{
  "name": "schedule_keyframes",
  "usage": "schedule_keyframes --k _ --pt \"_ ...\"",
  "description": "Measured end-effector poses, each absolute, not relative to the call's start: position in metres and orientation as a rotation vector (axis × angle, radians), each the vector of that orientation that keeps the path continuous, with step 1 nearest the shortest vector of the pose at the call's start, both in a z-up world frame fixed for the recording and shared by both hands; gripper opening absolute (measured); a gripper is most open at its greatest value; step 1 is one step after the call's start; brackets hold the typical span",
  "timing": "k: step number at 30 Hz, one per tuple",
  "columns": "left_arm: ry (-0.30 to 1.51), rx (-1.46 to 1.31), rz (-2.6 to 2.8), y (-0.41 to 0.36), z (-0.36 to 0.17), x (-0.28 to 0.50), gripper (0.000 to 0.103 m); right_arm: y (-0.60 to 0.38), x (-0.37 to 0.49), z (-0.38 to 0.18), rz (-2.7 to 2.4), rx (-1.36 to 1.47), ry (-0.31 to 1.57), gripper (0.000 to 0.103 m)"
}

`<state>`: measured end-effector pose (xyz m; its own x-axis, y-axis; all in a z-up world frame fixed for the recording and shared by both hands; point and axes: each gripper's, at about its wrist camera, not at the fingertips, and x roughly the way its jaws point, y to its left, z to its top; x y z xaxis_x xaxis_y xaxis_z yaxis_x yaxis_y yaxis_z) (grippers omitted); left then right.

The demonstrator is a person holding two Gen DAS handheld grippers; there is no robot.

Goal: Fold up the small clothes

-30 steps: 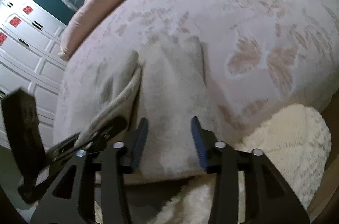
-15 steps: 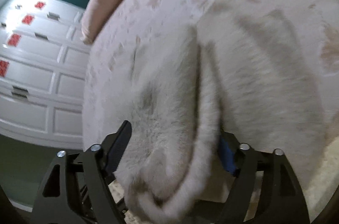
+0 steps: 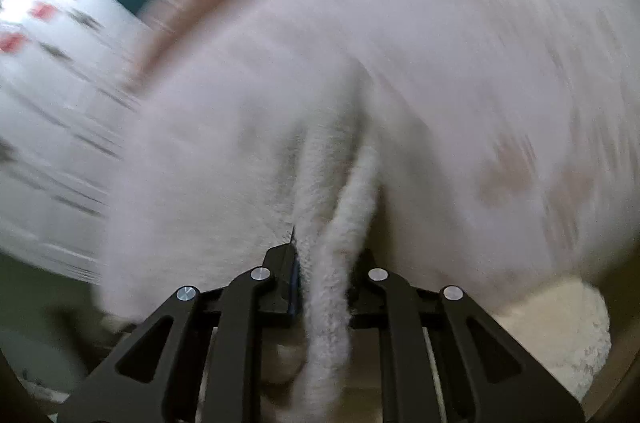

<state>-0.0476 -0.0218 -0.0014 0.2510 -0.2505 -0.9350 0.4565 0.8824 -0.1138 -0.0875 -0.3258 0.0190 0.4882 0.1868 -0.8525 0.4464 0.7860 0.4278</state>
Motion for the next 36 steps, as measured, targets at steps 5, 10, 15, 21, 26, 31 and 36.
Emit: schedule_keyframes --k 5,10,15,21,26,31,36 --pt "1.189 0.250 -0.528 -0.031 0.020 -0.063 0.067 -0.343 -0.103 0.017 -0.157 0.844 0.972 0.021" --pt "1.133 0.179 -0.572 -0.026 0.067 -0.073 0.068 -0.340 -0.125 0.055 -0.225 0.715 0.930 0.037" --pt "1.064 0.072 -0.597 -0.036 0.098 -0.061 0.070 -0.321 -0.144 0.073 -0.135 0.694 0.909 0.052" --pt "1.168 0.080 -0.560 -0.069 0.068 -0.034 0.070 -0.294 -0.133 0.033 -0.117 0.646 1.055 0.025" --pt "1.217 0.137 -0.526 -0.075 0.042 -0.036 0.075 -0.308 -0.157 0.069 -0.047 0.730 0.873 0.017" --pt "1.274 0.137 -0.522 -0.082 0.015 -0.035 0.085 -0.310 -0.144 0.005 -0.163 0.612 1.140 0.018" --pt "1.190 0.220 -0.495 -0.090 0.012 -0.046 0.089 -0.311 -0.147 0.021 -0.202 0.621 1.132 0.024"
